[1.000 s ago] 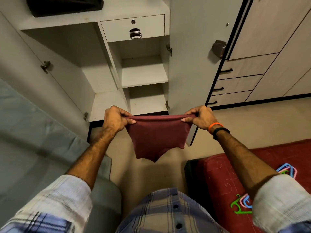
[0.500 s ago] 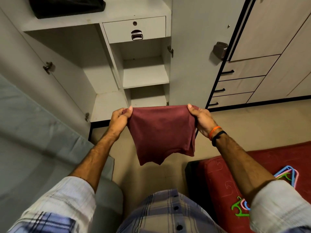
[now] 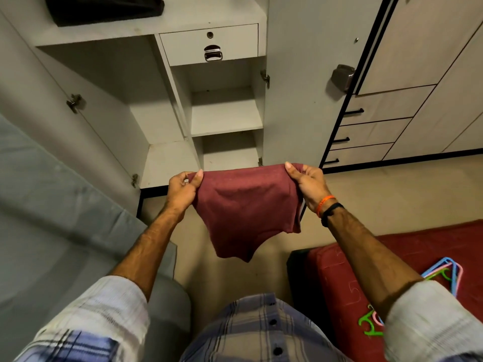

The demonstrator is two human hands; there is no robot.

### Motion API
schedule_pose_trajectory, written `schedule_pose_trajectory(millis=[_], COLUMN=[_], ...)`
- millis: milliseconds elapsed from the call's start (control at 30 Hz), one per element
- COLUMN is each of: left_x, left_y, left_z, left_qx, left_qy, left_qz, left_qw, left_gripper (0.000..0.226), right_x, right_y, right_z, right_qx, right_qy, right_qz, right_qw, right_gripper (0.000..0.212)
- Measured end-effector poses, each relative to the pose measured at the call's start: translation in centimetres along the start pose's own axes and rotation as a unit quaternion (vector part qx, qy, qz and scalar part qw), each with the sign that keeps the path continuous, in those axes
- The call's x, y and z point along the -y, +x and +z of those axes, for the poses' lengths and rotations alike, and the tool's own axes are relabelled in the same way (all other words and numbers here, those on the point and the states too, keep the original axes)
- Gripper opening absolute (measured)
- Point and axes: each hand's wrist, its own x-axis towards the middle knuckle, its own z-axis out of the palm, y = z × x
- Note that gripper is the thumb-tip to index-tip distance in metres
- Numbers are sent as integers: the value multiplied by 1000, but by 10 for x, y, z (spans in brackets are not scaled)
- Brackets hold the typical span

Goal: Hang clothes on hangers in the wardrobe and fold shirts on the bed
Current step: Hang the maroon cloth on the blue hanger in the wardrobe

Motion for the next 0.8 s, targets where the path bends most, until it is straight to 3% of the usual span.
schedule_pose_trajectory(millis=[133,233,367,467,600,800], left_x=[9,16,20,20,16,2], left_y=[-4,-11,-15,-24,-34,-27], left_z=[-8,-7,7,30,55,56], left_qx=[41,90,192,236,232,278], left_qy=[-11,12,122,201,172,178], left_qz=[-28,-44,-28,26,38,95], left_qw=[999,995,973,950,957,939], left_gripper=[7,24,48,42,39,18], right_x=[13,20,27,31,32,29], right_y=[-6,-7,-10,-11,-10,-3], right_z=[13,23,35,43,47,31], right_qx=[23,44,83,131,175,147], right_qy=[7,-29,-117,-184,-225,-221], right_qz=[-8,-25,-57,-75,-95,-83], right_qw=[1000,998,988,971,954,961], right_gripper=[22,25,19,11,12,14])
